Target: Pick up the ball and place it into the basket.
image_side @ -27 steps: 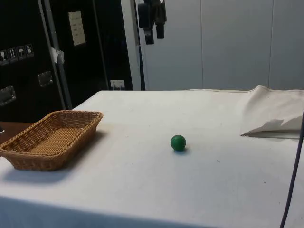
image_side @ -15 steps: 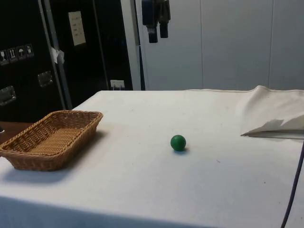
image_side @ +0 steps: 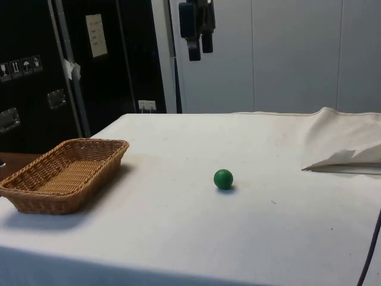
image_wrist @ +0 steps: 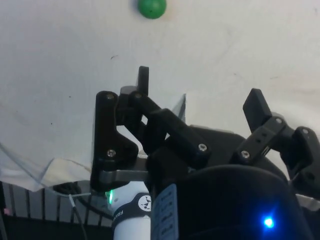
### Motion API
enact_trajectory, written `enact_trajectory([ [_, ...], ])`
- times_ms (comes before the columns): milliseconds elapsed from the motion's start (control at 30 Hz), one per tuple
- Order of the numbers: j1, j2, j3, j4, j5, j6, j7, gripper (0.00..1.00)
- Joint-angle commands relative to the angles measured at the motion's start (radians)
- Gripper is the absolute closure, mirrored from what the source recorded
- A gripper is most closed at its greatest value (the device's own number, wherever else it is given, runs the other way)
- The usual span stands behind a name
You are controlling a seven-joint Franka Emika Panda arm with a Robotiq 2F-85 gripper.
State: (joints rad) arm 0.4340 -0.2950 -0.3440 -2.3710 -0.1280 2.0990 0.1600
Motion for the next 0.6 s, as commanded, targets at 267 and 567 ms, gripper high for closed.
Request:
enact_trajectory([
  [267,0.008,-0.019,0.067,-0.050,0.011,0.025,0.047,0.00],
  [567,0.010,-0.001,0.109,-0.072,0.019,0.063,0.079,0.00],
])
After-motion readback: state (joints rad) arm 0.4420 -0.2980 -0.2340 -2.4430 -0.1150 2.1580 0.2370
